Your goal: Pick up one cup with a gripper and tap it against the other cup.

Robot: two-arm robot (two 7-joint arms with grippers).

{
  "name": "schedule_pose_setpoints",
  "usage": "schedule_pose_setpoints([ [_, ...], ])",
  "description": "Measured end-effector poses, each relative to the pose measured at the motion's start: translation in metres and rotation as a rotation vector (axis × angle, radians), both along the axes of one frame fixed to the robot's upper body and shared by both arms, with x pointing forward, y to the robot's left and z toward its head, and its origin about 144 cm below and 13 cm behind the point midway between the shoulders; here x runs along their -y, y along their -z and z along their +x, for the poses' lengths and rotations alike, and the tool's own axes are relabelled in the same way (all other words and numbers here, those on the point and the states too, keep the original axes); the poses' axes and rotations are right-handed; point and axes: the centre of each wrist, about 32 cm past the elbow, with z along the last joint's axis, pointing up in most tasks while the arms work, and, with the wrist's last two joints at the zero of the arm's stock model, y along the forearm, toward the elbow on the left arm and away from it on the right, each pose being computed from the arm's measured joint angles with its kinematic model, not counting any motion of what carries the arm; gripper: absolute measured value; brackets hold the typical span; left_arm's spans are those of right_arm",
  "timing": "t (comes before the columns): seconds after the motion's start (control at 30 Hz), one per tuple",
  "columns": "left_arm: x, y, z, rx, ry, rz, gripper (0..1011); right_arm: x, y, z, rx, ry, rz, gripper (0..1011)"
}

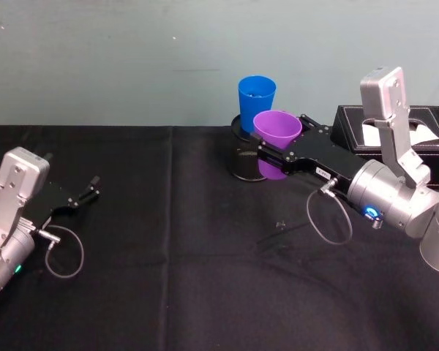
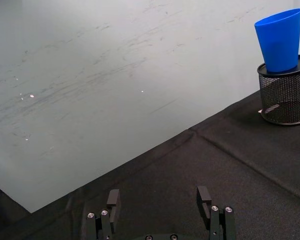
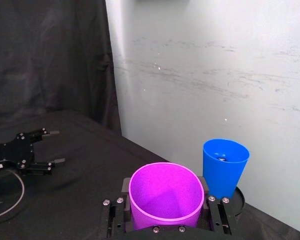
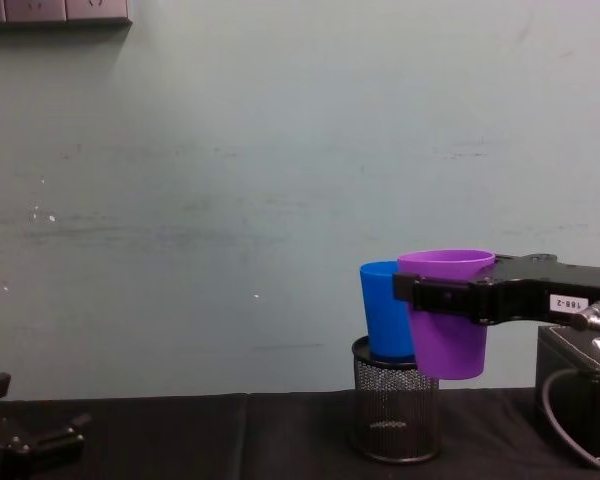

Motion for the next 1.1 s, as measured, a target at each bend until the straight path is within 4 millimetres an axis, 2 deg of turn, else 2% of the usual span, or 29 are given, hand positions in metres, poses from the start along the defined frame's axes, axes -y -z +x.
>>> schedule_pose_setpoints([
  [0.8, 0.0, 0.0, 0.0, 0.0, 0.0, 0.0, 1000, -0.002, -0.003, 0.001, 0.0, -0.01, -0.012, 751],
  [1.1, 0.0, 0.0, 0.0, 0.0, 0.0, 0.0, 1000, -0.002, 0.0, 0.013, -0.033, -0.003, 0.017, 751],
])
